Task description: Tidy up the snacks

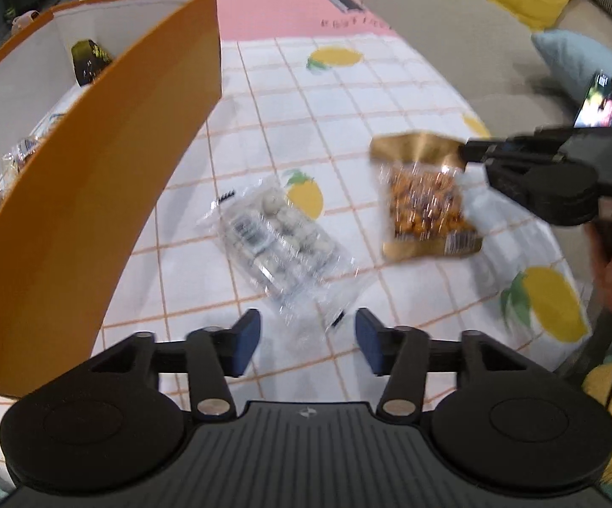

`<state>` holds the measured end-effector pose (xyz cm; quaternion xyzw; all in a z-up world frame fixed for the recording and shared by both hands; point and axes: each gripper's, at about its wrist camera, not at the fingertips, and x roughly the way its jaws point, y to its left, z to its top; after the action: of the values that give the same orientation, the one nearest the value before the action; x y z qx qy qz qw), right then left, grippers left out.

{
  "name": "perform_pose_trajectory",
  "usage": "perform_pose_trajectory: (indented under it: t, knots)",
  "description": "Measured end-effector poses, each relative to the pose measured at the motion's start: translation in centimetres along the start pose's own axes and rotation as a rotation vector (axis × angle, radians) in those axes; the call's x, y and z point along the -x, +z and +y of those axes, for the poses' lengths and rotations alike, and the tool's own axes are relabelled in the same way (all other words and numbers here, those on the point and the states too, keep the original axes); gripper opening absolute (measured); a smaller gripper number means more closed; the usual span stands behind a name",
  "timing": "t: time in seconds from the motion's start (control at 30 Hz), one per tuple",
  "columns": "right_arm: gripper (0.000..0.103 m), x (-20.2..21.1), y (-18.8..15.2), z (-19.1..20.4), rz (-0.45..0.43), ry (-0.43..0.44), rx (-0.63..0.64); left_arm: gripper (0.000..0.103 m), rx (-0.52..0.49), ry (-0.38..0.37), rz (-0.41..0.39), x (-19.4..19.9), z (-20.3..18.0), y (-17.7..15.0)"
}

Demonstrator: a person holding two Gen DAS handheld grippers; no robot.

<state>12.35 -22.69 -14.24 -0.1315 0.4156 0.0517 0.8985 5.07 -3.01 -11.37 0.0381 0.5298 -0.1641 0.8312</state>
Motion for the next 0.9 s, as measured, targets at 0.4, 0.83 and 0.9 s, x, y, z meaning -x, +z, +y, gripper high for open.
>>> perform_pose_trajectory:
  t: [0.4, 0.83, 0.9]
  knots:
    - [0.056, 2.3, 0.2, -1.5, 0.038, 0.102, -0.247, 0.084, 0.403, 0.011, -0.107, -0.8, 2.3, 2.2]
    - [0.071, 0.1, -0.1, 1.2, 0.166, 0.216, -0.36, 0.085, 0.485, 0.096, -0.021, -3.9, 2.8, 2.6]
    - [0.071, -0.3, 0.0, 1.5, 0.164, 0.207, -0.349, 0.085, 0.485, 0.116, -0.023, -3.9, 2.8, 2.6]
